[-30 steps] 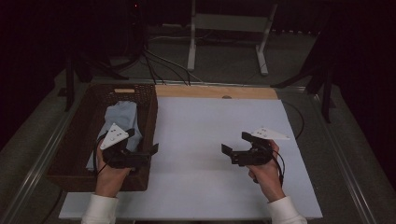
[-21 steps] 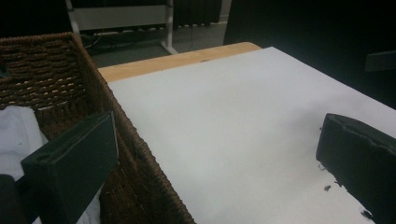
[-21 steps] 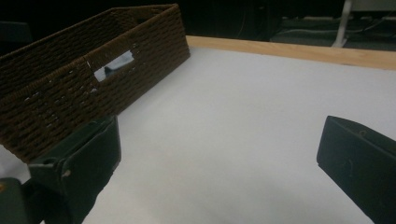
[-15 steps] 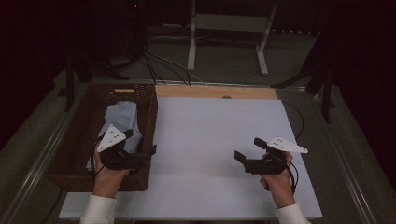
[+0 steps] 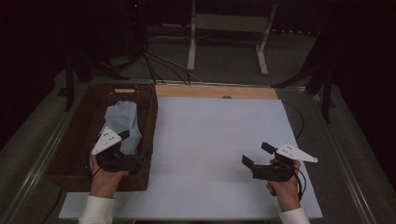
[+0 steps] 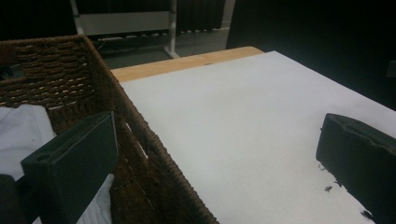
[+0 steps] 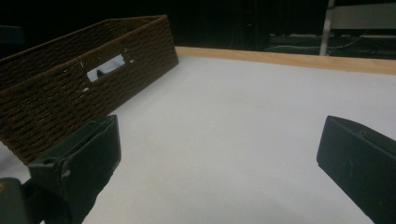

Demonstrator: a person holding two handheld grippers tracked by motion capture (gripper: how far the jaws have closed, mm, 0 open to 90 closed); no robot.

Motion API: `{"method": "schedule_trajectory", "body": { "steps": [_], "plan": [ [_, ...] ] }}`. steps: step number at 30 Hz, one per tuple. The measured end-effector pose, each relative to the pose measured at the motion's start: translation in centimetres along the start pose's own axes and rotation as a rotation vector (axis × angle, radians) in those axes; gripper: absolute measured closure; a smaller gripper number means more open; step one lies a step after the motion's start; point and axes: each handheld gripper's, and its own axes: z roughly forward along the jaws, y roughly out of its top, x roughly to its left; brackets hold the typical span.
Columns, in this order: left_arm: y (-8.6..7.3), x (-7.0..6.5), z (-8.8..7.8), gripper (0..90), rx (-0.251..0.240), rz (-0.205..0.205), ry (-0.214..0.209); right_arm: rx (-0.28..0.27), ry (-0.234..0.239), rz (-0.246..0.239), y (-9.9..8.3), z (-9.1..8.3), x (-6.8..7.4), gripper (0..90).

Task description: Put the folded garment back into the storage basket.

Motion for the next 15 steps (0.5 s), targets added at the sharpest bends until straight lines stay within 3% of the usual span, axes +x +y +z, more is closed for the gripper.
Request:
{"method": "schedule_trajectory", "body": {
  "steps": [15],
  "plan": [
    [-0.1,0.1,-0.3,0.1,-0.011,-0.002,0.001,-0.019,-0.022,0.001,-0.7,-1.4,-0.7,0.0]
  ]
}}
